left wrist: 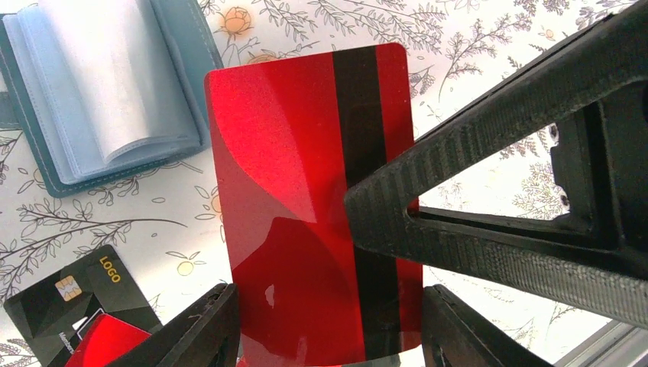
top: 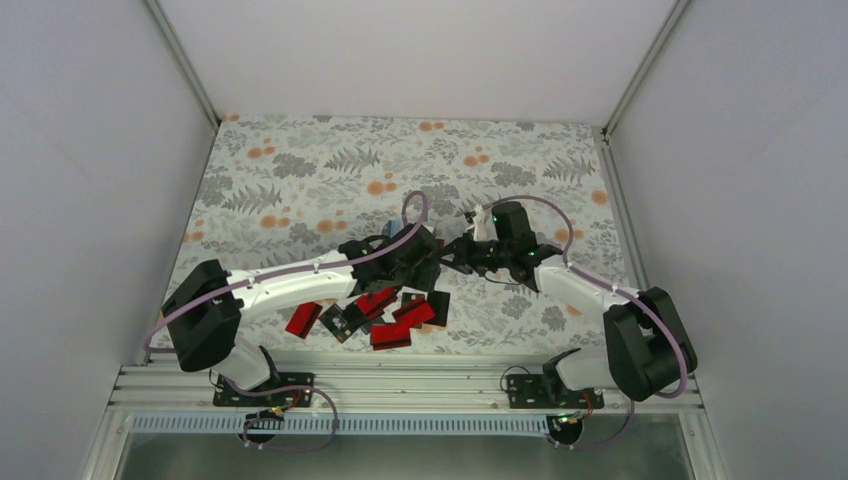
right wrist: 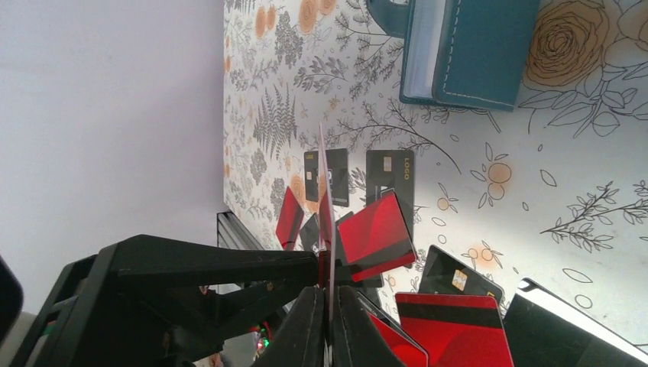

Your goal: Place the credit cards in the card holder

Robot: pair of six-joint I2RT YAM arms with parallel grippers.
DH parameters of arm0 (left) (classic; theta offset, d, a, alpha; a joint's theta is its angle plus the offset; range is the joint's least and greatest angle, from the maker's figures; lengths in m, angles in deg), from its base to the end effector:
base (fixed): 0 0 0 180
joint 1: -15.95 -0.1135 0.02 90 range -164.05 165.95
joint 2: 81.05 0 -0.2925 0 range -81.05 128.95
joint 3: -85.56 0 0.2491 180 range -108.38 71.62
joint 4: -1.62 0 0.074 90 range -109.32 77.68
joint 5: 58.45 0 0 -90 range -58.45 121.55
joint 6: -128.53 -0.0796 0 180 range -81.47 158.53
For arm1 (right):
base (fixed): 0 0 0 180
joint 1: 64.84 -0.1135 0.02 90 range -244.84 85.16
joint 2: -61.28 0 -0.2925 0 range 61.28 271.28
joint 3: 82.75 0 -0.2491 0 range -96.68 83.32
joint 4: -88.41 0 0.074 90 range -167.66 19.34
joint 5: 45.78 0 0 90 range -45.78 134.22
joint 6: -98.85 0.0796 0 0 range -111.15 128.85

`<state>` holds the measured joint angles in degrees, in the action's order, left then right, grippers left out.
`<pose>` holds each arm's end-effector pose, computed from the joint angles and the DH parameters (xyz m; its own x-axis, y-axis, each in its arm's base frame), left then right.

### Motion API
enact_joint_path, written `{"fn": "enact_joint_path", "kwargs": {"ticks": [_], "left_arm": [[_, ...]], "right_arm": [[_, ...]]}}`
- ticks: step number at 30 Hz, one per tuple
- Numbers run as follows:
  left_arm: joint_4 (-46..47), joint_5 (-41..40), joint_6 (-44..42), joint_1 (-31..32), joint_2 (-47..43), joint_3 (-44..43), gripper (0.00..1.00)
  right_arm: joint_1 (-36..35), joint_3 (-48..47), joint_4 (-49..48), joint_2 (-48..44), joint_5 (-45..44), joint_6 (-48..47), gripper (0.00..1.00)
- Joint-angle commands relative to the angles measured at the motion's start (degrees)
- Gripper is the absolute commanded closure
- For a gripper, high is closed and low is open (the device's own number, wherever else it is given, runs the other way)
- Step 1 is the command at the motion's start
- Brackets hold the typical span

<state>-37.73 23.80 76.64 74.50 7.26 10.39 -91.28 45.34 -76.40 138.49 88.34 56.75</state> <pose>0.1902 -0.2905 0.2280 -0.8209 0.1702 -0.5451 0.3760 0.8795 -0.2916 0.2262 0.1744 0.2071 -0.9787 0.1082 -0.1745 -0.1007 0.4874 0.8673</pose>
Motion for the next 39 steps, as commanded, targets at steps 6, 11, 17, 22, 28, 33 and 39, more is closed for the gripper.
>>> {"fn": "enact_joint_path", "kwargs": {"ticks": [6,11,17,22,28,33,39], "left_arm": [[1.15,-0.02,-0.82,-0.9,-0.87,-1.78,0.41],[0.97,0.08,-2.06,-2.07,-1.53,-1.59,0.33],[0.49,-0.21,-4.36,-5.1,-4.25,0.28,0.26],[0.18,-0.44,-6.72,-9.18,-7.61,2.89,0.22],[-0.79,-1.55,-10.14,-14.77,-7.81,3.74,0.2],[0.36,-0.98,-12.32,-18.99,-6.21,3.64,0.2],[4.22,3.46,-14.81,-22.67,-1.17,2.76,0.21]], "right_arm": [[-0.59,-3.16,2.56,0.56,-1.12,-2.01,0.96],[-0.22,-7.57,9.22,1.29,-5.69,-6.27,0.96],[0.51,-11.15,13.05,2.97,-9.95,-9.62,0.96],[0.73,-12.29,13.79,5.52,-10.96,-10.88,0.96],[1.18,-15.28,15.87,7.1,-13.56,-12.72,0.96],[1.88,-18.19,18.27,7.6,-17.25,-14.92,0.96],[2.86,-20.4,19.18,8.95,-17.74,-16.24,0.96]]}}
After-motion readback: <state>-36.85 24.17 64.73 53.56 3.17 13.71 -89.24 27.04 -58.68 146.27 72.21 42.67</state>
